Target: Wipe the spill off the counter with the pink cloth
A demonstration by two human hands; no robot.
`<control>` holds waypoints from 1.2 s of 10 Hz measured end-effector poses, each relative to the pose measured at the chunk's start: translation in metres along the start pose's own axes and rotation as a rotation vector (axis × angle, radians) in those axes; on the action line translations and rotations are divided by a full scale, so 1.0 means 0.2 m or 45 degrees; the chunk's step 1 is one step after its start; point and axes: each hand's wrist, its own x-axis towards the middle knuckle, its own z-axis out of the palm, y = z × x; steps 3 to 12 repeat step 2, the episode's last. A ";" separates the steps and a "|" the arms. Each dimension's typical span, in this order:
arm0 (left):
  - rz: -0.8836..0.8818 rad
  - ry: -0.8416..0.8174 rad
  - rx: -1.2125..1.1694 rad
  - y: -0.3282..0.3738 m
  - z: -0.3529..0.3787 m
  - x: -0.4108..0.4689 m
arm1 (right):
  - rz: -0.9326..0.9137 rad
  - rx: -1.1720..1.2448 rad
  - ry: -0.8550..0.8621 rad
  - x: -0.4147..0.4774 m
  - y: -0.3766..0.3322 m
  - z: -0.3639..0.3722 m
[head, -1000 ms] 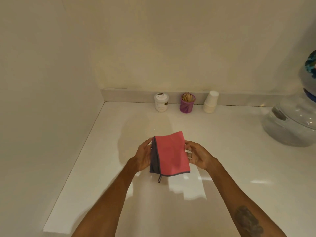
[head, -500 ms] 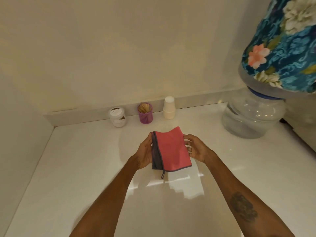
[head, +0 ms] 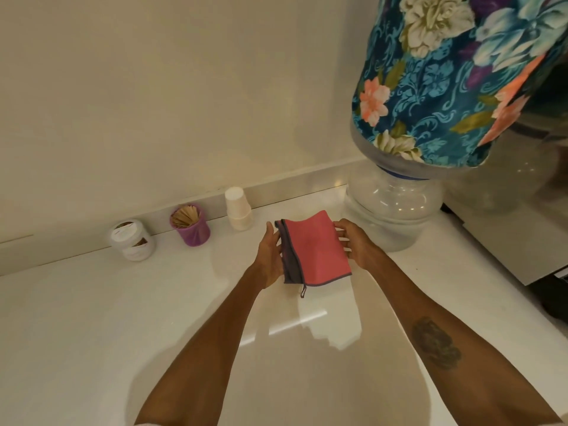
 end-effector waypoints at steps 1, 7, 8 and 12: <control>0.115 0.224 0.219 0.00 0.06 0.05 | -0.125 -0.225 0.099 0.05 0.04 -0.06; 0.240 0.423 0.364 -0.02 0.03 0.05 | -0.244 -0.410 0.168 0.04 0.10 -0.04; 0.240 0.423 0.364 -0.02 0.03 0.05 | -0.244 -0.410 0.168 0.04 0.10 -0.04; 0.240 0.423 0.364 -0.02 0.03 0.05 | -0.244 -0.410 0.168 0.04 0.10 -0.04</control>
